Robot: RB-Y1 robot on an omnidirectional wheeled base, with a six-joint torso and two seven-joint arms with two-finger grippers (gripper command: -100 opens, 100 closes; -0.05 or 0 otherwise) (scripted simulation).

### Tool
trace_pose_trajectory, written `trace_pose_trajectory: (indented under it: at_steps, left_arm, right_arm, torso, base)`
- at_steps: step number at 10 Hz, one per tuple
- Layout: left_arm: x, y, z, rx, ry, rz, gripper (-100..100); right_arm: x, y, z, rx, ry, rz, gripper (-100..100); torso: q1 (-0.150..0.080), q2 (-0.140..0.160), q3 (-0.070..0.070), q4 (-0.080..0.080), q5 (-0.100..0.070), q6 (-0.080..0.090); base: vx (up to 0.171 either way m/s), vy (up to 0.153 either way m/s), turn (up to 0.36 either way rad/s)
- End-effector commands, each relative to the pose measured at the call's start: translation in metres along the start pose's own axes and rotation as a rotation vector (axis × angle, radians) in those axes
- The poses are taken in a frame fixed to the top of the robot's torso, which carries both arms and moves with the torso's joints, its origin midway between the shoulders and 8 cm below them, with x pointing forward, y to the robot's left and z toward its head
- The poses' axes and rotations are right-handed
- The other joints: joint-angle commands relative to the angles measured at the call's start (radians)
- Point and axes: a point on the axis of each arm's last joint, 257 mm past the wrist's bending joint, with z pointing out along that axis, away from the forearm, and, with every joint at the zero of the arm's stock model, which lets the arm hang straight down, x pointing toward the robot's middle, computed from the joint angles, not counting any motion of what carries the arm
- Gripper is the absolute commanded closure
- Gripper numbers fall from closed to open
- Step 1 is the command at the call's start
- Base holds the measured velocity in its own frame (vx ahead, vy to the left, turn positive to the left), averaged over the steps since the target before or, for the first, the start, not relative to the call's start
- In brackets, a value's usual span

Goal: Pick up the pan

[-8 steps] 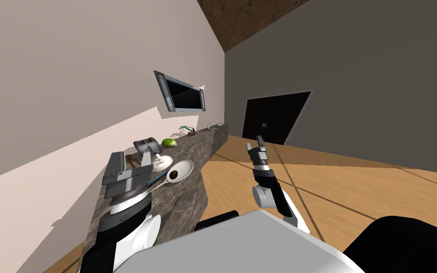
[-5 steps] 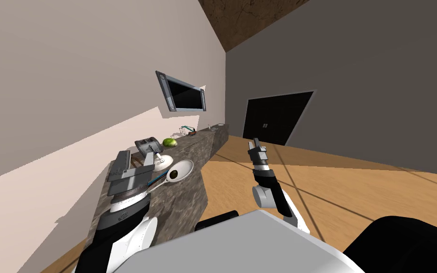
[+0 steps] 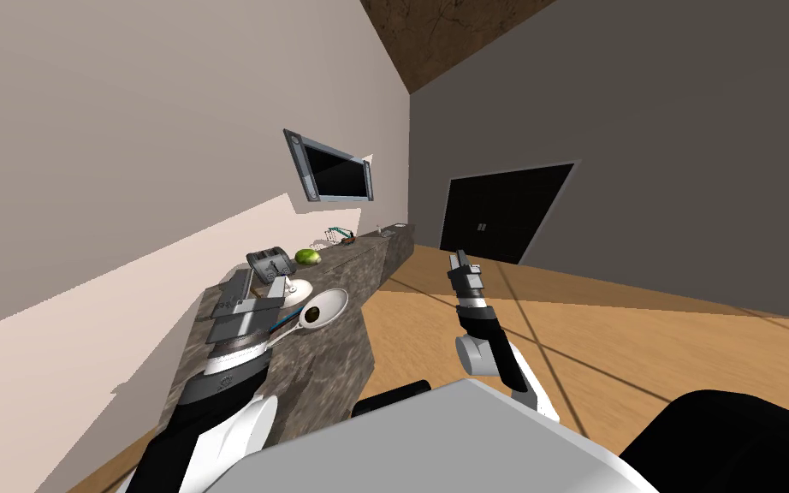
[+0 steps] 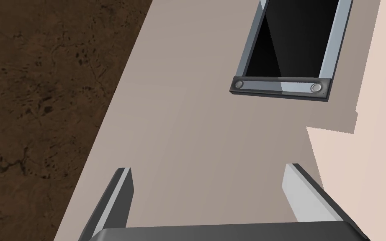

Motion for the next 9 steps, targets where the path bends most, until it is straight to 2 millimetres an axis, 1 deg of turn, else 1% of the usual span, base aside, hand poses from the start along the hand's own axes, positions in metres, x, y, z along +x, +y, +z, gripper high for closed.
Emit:
trace_pose_trajectory:
  at_steps: [1, 4, 5, 6, 9]
  left_arm:
    - [0.0, 0.01, 0.001, -0.045, 0.013, -0.012, -100]
    - [0.0, 0.024, 0.0, -0.099, 0.021, -0.021, -100]
    - [0.001, 0.032, 0.0, -0.133, 0.029, -0.033, -100]
    - [0.001, 0.034, 0.0, -0.143, 0.029, -0.033, -100]
    - [0.001, 0.053, -0.002, -0.221, 0.043, -0.06, -100]
  right_arm:
    - [0.0, 0.0, 0.0, 0.0, 0.0, 0.0, 0]
    - [0.0, 0.0, 0.0, 0.0, 0.0, 0.0, 0]
    - [0.0, 0.0, 0.0, 0.0, 0.0, 0.0, 0]
    - [0.0, 0.0, 0.0, 0.0, 0.0, 0.0, 0]
    - [0.0, 0.0, 0.0, 0.0, 0.0, 0.0, 0]
  torso:
    - [0.0, 0.0, 0.0, 0.0, 0.0, 0.0]
    - [-0.001, 0.0, 0.0, 0.0, 0.0, 0.0]
    - [0.0, 0.0, 0.0, 0.0, 0.0, 0.0]
    - [0.0, 0.0, 0.0, 0.0, 0.0, 0.0]
    - [0.0, 0.0, 0.0, 0.0, 0.0, 0.0]
  base:
    - [0.014, -0.039, 0.067]
    - [0.012, -0.036, 0.032]
    - [0.014, -0.03, 0.04]
    - [0.009, -0.026, 0.032]
    - [0.013, -0.032, 0.043]
